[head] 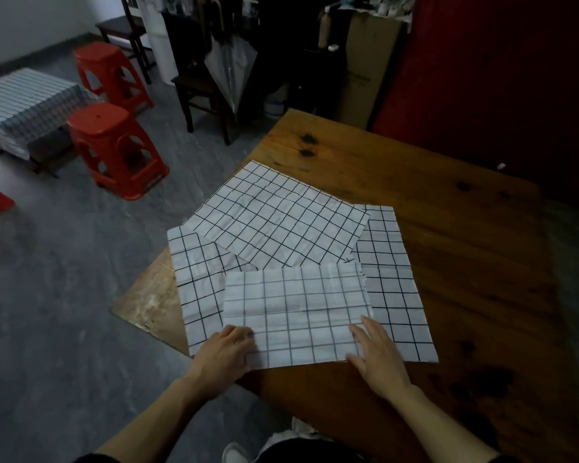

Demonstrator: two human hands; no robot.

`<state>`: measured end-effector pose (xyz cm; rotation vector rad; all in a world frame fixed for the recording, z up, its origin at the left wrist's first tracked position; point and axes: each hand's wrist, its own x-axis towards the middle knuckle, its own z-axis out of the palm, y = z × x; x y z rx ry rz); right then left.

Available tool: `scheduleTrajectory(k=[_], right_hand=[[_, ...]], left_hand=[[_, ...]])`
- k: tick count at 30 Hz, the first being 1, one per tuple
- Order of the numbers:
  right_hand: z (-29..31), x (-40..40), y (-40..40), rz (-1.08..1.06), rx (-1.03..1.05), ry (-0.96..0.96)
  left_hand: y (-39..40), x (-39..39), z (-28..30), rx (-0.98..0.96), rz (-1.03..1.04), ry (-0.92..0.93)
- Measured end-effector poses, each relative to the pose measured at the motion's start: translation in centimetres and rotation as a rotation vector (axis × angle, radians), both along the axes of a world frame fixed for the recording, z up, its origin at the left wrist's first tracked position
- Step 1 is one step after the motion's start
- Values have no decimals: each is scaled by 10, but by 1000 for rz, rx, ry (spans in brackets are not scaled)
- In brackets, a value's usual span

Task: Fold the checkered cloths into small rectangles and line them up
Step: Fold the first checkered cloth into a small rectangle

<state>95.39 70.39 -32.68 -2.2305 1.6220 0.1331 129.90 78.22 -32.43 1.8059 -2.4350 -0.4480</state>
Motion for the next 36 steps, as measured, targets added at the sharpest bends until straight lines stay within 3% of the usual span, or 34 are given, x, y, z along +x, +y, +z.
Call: scheduleTrajectory(k=[14, 22, 27, 33, 36], right_hand=[[12, 4, -1, -104, -15, -24], [14, 48, 22, 37, 38, -40], [24, 55, 22, 38, 45, -18], [56, 81, 18, 242, 24, -114], [66, 89, 23, 230, -50, -273]], left_hand=[[-5, 4, 14, 114, -54, -83], [0, -5, 14, 68, -11, -139], [-3, -16, 37, 2, 42, -11], [-23, -57, 79, -76, 41, 71], [-31, -80, 95, -130, 72, 177]])
